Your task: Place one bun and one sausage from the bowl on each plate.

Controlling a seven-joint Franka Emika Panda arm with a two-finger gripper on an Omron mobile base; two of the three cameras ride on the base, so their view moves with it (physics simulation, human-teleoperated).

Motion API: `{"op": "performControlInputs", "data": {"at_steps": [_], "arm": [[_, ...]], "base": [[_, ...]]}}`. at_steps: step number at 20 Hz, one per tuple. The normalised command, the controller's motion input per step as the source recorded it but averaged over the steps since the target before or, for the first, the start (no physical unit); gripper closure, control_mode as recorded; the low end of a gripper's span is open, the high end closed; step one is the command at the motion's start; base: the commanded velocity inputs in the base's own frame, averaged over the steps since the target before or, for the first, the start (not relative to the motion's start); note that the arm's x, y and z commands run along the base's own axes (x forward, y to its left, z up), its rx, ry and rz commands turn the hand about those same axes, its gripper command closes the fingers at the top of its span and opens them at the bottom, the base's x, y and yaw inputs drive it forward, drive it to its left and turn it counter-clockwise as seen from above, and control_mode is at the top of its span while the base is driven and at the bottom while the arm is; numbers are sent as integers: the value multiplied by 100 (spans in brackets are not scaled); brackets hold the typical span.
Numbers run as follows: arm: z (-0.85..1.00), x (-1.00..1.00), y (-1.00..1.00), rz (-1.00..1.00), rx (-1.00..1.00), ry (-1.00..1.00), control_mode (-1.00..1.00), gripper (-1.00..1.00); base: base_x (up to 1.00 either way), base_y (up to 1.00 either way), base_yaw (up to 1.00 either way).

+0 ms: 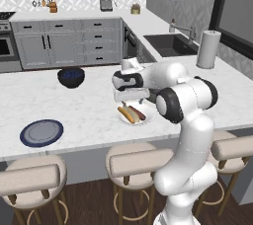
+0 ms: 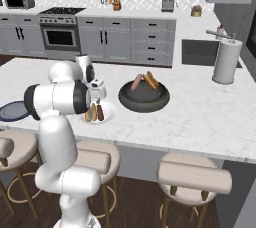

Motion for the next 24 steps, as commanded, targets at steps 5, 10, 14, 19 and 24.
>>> {"op": "performControlInputs", "data": {"at_steps": [5, 10, 14, 19, 24], "arm": [[61, -17, -37, -14, 0, -13, -100, -100], [46, 6, -51, -26, 0, -13, -100, -100], [19, 12, -59, -25, 0, 0, -100, -100], [6, 8, -71, -15, 0, 0, -100, -100], [0, 24, -40, 1, 0, -4, -100, -100]], "base": [[0, 0, 0], [0, 0, 0], [0, 0, 0], [0, 0, 0], [0, 0, 0]]}}
